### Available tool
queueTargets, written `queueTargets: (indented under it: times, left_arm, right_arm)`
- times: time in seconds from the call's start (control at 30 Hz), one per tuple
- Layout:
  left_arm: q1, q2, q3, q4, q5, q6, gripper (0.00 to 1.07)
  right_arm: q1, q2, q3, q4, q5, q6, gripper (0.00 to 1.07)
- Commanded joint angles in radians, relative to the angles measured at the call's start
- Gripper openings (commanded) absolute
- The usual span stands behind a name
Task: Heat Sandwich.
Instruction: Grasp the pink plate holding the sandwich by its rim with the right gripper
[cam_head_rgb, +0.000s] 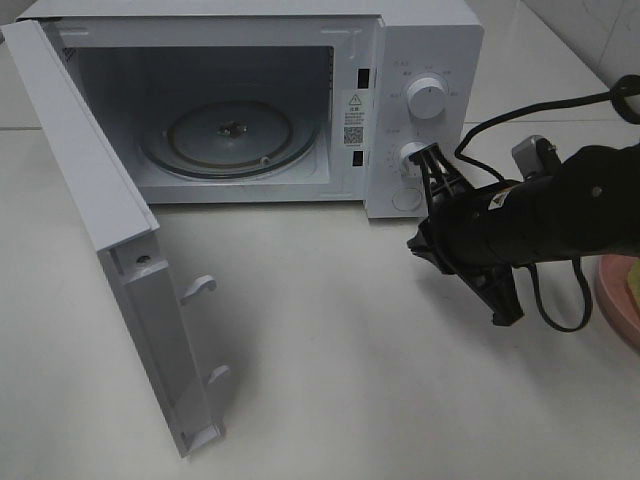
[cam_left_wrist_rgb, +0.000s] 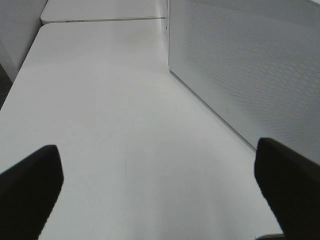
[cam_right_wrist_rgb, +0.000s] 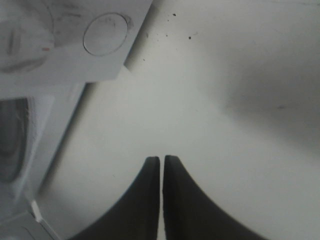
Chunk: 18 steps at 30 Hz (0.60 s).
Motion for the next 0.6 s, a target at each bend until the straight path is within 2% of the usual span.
queueTargets:
  times: [0.03,0.13,0.2,0.27,0.4,0.6]
  left_arm:
    - [-0.001,-0.027,0.003,-0.002,-0.001,-0.003,1.0]
    - [-0.001,-0.027,0.003,-0.002,-0.001,-0.003,1.0]
    - [-0.001,-0.027,0.003,-0.002,-0.001,-0.003,1.0]
    - [-0.001,-0.027,0.003,-0.002,-0.001,-0.003,1.0]
    - [-0.001,-0.027,0.003,-0.002,-0.001,-0.003,1.0]
    - [-0.001,-0.027,0.003,-0.002,-0.001,-0.003,1.0]
  right_arm:
    - [-0.006,-0.043,-0.002,-0.012,0.12,-0.193,0.07]
    - [-0.006,-0.081,-0.002,-0.013,0.189,-0.429,0.07]
    - [-0.006,-0.089,-0.002,-0.018,0.198,-0.485,0.08]
    - [-0.006,-0.112,-0.002,-0.053,0.254,-0.685,0.08]
    - [-0.006,-0.142,-0.002,-0.114,0.364,-0.847,0.09]
    - [-0.006,-0.183,-0.002,-0.204,0.501,-0.9,0.12]
